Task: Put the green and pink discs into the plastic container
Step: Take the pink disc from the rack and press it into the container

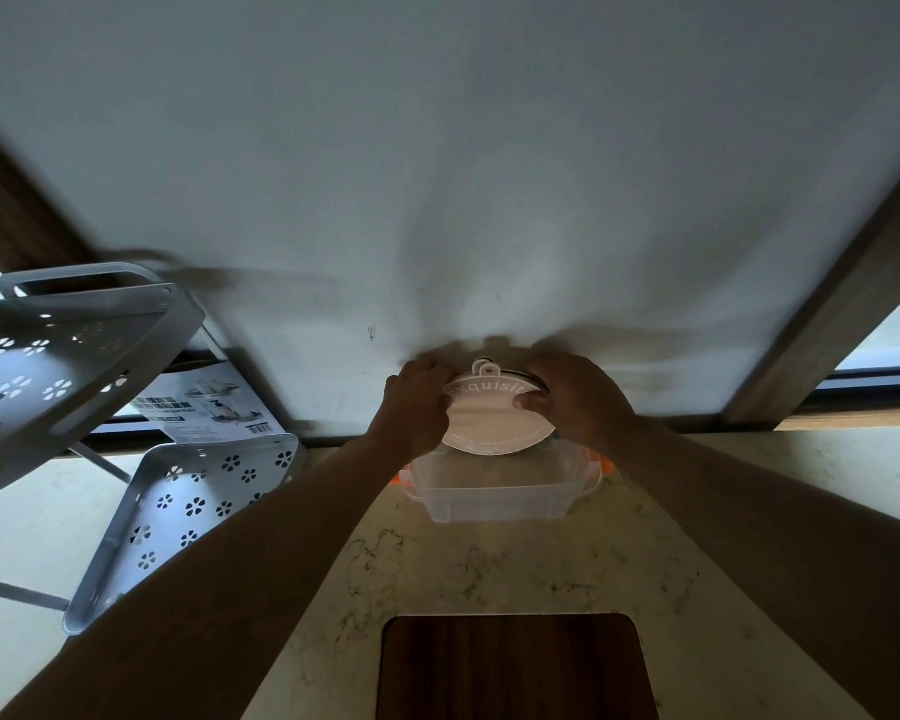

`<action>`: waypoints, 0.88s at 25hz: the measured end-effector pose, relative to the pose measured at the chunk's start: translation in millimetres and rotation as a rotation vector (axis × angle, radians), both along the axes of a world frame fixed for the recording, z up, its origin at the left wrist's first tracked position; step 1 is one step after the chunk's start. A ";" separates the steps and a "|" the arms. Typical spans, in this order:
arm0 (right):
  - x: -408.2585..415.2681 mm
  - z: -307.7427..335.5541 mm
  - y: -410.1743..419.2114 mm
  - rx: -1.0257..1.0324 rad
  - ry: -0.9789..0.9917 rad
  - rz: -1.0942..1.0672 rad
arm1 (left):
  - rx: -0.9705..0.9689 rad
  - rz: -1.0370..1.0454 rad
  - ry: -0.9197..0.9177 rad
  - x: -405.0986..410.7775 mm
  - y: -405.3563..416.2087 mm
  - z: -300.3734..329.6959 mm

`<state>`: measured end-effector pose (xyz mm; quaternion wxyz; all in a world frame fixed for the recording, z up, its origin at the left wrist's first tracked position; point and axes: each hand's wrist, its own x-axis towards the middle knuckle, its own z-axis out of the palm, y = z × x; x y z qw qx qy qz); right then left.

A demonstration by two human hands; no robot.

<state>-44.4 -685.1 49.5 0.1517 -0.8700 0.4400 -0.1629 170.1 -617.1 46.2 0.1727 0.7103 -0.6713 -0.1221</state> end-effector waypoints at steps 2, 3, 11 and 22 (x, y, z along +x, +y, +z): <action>-0.5 3.1 0.5 -0.020 0.012 0.008 | 0.027 0.003 -0.005 -0.4 -0.1 3.8; -0.1 3.7 0.1 -0.029 0.029 0.006 | 0.035 0.005 -0.005 -0.6 -0.3 4.9; 4.5 -4.4 -4.8 -0.089 0.120 -0.041 | 0.012 0.011 -0.035 -3.4 -4.8 -0.9; 7.5 -3.5 -0.5 -0.160 0.057 -0.064 | -0.067 0.027 -0.037 -4.5 -1.0 -3.8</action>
